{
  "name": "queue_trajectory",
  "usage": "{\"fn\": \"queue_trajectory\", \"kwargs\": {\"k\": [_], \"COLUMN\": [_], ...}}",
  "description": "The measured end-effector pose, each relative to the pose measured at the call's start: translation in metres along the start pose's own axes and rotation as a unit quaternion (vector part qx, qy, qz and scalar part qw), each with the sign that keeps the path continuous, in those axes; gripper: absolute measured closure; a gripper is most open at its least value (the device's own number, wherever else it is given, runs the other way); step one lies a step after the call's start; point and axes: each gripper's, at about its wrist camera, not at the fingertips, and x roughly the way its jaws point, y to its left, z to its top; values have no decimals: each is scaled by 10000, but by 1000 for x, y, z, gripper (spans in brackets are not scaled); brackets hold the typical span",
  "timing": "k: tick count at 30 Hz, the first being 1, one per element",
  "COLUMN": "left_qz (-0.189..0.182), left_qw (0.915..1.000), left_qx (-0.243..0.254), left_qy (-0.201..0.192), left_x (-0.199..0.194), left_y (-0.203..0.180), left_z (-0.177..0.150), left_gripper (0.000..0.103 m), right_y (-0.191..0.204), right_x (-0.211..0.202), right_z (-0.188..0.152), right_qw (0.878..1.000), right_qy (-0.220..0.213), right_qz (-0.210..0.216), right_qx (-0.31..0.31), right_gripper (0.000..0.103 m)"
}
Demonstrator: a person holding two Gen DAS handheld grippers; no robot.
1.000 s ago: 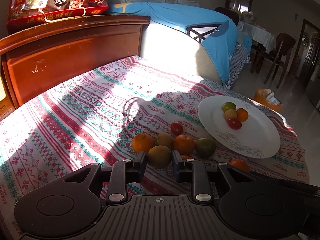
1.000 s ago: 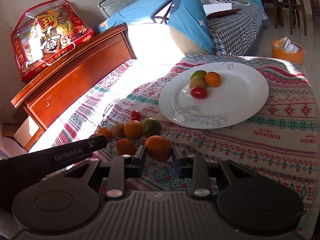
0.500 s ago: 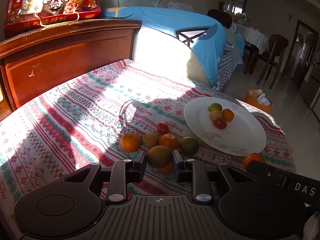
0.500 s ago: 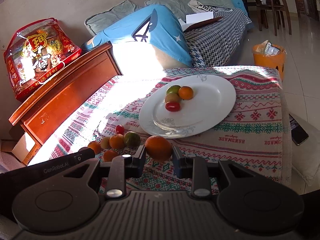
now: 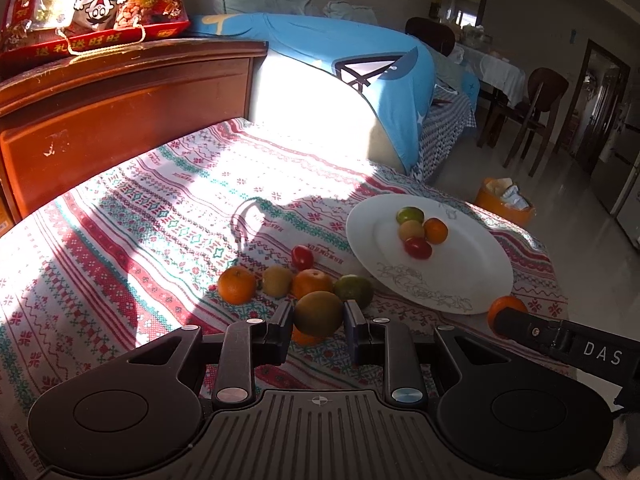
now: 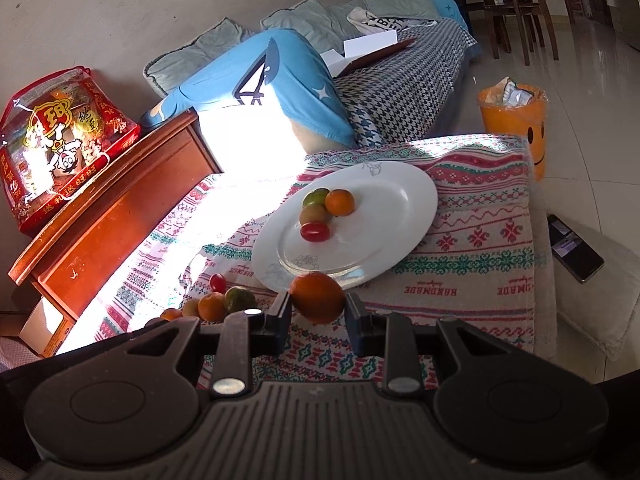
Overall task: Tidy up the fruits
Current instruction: 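Carry the yellowish fruit with the left tool while the right tool carries the orange to the plate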
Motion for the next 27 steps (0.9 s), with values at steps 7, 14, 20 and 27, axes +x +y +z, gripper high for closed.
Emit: {"fn": "queue_trajectory", "kwargs": {"k": [7,14,20,27], "left_qz": [-188,-409,-474,-441], "left_qw": [9998,9991,9987,9985], "left_qx": [61,96,179,152], "left_qy": [-37,-17,62,294], "left_x": [10,25,41,69], "left_y": [-16,-32,-43,-54], "left_z": [12,24,30,38], "left_gripper": [78,78,78,78], "right_y": [-7,-17,-24,-28], "right_x": [3,12,20,37], "right_z": [10,19,26,29], "right_qw": [9996,9983,9968,9959], "right_qy": [-158,-234,-291,-203], "right_qz": [25,-7,-49,-145], "right_qx": [226,527,742,872], "right_gripper": [74,74,74,74]}}
